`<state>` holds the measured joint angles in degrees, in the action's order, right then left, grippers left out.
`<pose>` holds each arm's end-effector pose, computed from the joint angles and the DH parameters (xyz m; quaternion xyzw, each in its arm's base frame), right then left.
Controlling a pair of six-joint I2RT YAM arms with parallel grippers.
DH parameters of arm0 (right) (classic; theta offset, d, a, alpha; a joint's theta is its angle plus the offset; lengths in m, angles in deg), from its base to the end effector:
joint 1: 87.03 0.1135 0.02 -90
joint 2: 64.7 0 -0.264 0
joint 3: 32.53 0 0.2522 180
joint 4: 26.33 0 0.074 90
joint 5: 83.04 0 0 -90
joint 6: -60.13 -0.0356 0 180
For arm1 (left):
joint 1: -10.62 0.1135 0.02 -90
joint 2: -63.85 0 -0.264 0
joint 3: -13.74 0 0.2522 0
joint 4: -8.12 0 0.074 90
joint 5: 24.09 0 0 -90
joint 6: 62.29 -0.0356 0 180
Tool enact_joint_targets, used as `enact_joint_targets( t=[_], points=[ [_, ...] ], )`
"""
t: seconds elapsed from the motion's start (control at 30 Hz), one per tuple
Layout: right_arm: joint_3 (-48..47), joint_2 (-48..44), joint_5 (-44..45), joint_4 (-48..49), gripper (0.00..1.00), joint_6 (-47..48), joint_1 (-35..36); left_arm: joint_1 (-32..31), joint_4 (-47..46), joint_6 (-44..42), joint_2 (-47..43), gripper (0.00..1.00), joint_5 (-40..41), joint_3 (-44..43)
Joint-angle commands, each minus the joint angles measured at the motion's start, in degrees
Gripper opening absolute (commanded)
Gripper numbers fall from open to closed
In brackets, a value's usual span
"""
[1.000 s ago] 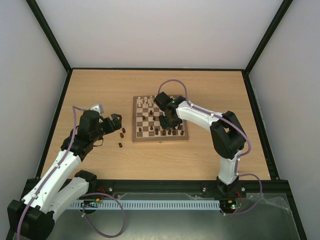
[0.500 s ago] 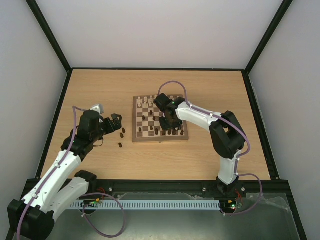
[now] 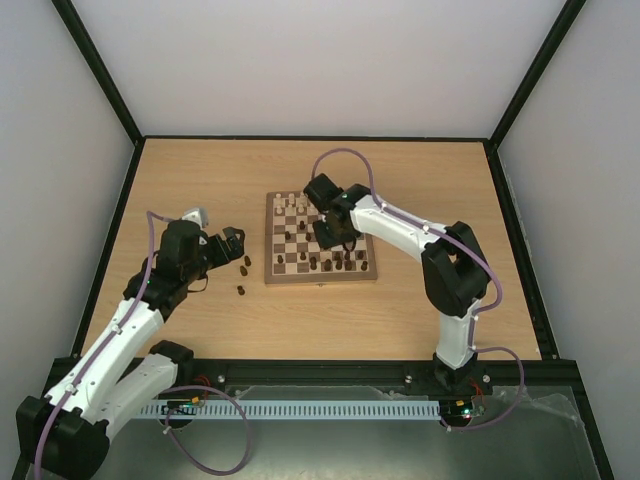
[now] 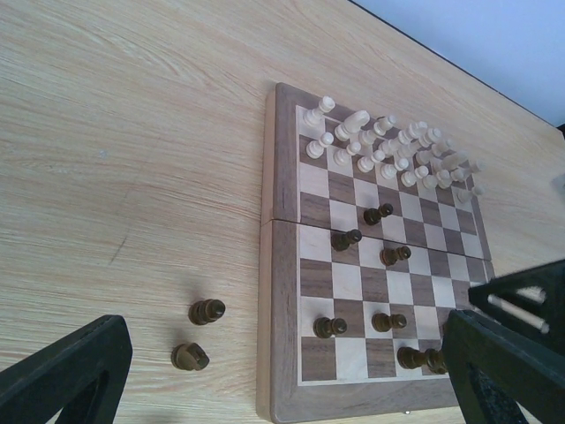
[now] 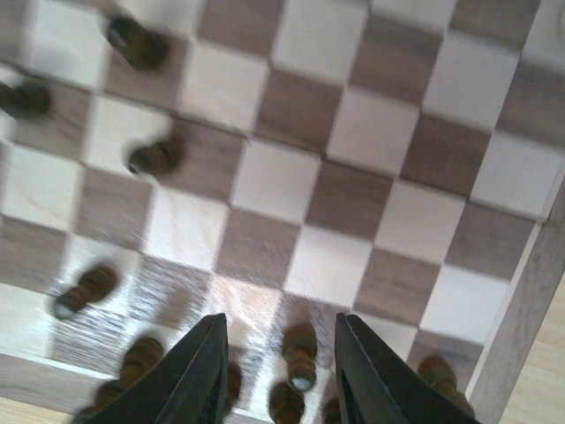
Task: Set up the chess pieces on the board
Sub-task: Place the chess piece on the chessboard, then pick up the chess piece from the chessboard.
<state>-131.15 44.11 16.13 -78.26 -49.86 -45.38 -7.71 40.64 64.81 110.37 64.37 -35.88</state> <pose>0.3059 0.2645 0.2223 -0.1629 0.9538 0.0564 0.2460 0.1759 -0.0593 0.2649 -0.1341 0.8530 -0.2448 0.4411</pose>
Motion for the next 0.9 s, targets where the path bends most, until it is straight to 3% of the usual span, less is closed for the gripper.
enact_joint_targets(
  t=[0.0, 0.27, 0.87],
  points=[
    [-7.49, 2.39, 0.49, -2.87, 0.35, 0.43, 0.33, 0.30, -1.26, 0.25, 0.24, 0.99, -0.42, 0.45],
    [-17.94, 9.76, -2.99, -4.87, 0.34, 1.09, 0.34, 0.23, -1.02, 0.20, -0.27, 0.99, 0.37, 0.43],
    [-20.19, 15.90, -5.39, -4.61, 0.29, 1.61, 0.87, 0.24, -1.76, 0.15, 0.48, 0.99, 0.57, 1.21]
  ],
)
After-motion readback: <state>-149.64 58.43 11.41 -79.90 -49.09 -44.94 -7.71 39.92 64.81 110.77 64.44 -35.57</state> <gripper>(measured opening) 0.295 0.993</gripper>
